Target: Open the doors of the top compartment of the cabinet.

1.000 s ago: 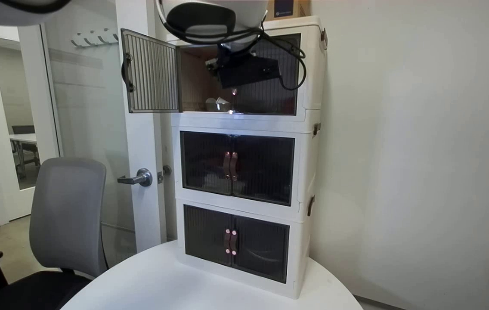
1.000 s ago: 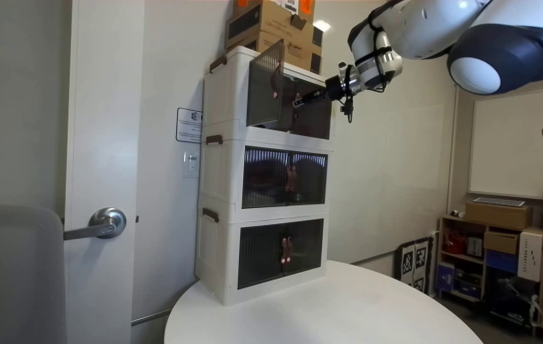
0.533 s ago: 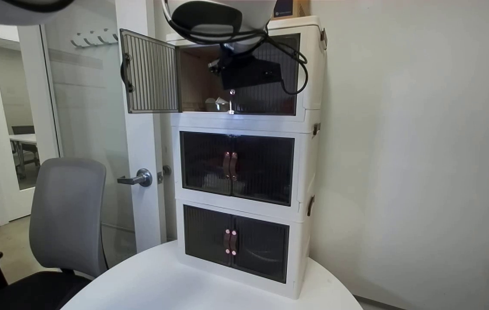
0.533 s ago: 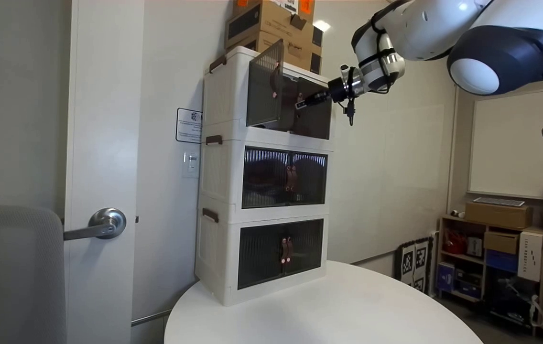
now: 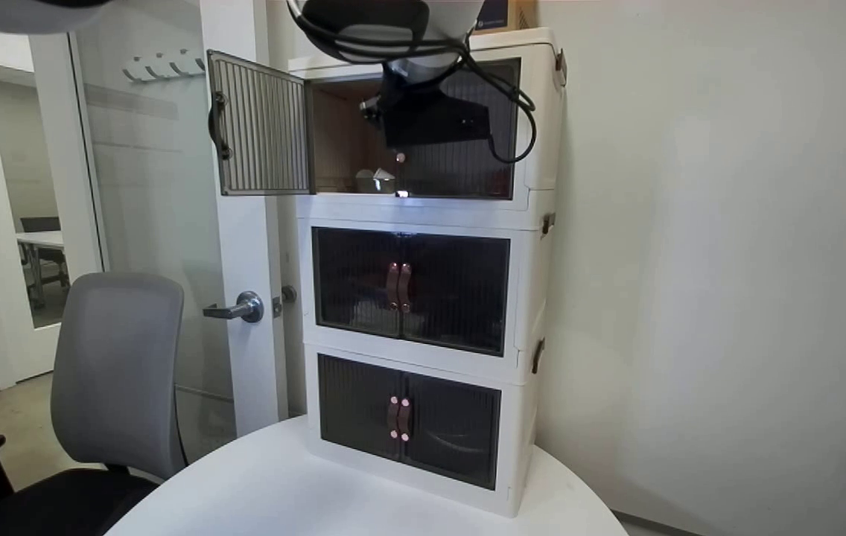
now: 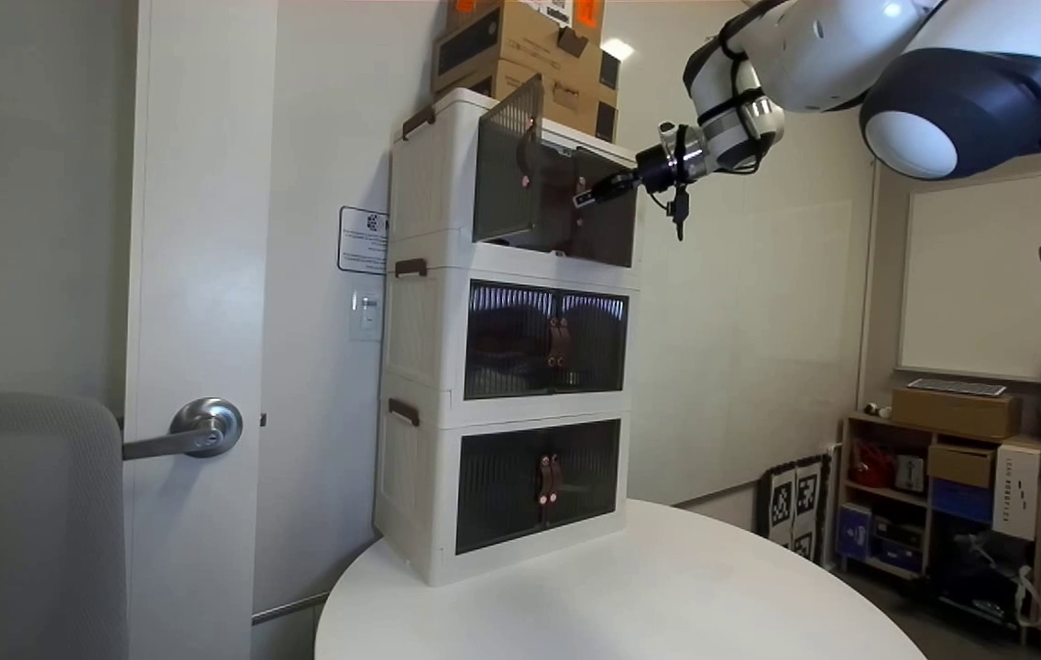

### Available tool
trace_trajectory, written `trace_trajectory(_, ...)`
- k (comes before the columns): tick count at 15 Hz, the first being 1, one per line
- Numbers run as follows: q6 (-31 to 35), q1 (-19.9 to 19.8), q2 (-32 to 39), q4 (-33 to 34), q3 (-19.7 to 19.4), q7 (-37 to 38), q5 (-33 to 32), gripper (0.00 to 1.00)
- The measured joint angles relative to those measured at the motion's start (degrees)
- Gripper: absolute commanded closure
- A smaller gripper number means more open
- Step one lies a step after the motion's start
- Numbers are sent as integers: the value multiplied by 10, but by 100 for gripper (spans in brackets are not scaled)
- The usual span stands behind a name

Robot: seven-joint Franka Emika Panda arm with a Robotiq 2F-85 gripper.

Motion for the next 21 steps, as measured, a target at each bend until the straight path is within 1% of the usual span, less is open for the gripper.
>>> trace_trajectory(2, -5, 0, 0, -1, -5, 10, -4, 64)
trace_trajectory(3, -5, 1, 0, -1, -8, 16, -7, 59)
trace_trajectory(8, -2, 2, 0, 0, -31, 47, -23, 21)
trace_trajectory(11, 0, 2, 0, 0, -42, 64, -31, 1)
trace_trajectory(14, 8, 2, 0, 0, -50, 96, -51, 0)
trace_trajectory(16, 8, 5, 0, 4, -59, 139, -82, 0)
trace_trajectory(18, 8, 9, 0, 21, -77, 209, -124, 0)
trace_trajectory(21, 13, 15, 2, 64, -114, 330, -185, 0)
